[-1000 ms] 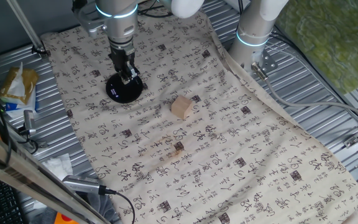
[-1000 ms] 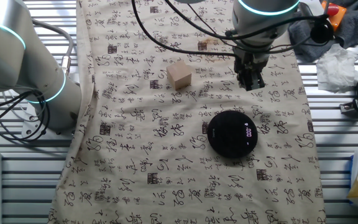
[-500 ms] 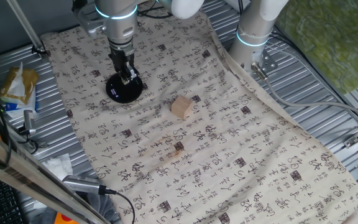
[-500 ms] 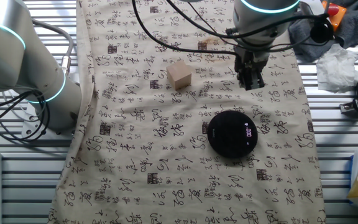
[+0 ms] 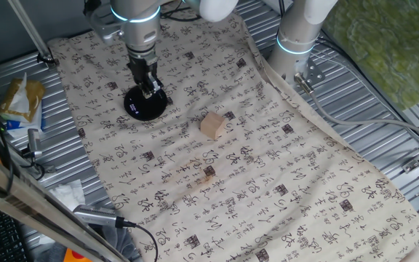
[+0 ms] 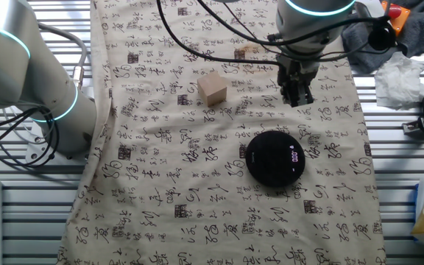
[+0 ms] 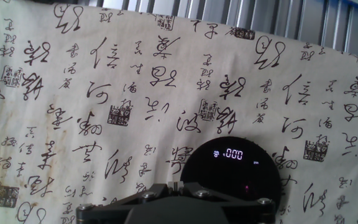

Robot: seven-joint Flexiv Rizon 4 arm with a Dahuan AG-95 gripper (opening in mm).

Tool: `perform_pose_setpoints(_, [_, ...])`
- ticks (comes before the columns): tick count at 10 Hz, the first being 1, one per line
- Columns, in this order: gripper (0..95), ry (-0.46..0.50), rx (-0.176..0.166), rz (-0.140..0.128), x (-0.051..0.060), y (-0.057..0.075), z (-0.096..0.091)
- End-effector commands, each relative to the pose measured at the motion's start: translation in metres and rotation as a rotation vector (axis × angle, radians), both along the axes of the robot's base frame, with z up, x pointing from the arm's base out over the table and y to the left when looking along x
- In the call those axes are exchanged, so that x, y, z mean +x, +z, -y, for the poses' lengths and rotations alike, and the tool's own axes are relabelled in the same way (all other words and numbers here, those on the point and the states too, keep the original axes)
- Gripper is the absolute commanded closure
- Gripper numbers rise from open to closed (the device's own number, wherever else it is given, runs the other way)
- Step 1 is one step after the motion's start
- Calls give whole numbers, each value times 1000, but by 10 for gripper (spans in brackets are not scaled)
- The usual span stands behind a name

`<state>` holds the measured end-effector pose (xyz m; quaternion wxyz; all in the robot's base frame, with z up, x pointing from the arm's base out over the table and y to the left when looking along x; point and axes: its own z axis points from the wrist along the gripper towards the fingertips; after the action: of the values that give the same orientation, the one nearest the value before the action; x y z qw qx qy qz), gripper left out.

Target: Place the block on the scale

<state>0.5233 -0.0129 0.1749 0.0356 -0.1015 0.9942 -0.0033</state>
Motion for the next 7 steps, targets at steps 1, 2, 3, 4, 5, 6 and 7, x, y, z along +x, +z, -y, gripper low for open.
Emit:
perform_pose_setpoints(1, [950, 0, 3, 13, 0, 1, 0])
perform_pose_setpoints(2, [950, -17, 2, 14, 0, 2, 0])
perform_pose_setpoints(3, [950, -26, 1, 13, 0, 2, 0])
perform_pose_setpoints(4, [950, -41, 3, 13, 1, 2, -1])
perform_pose_setpoints(5, [950, -64, -2, 12, 1, 3, 0])
perform_pose_setpoints(6, [950, -68, -6, 14, 1, 4, 1])
perform_pose_setpoints(7, [950, -71, -1, 15, 0, 4, 1])
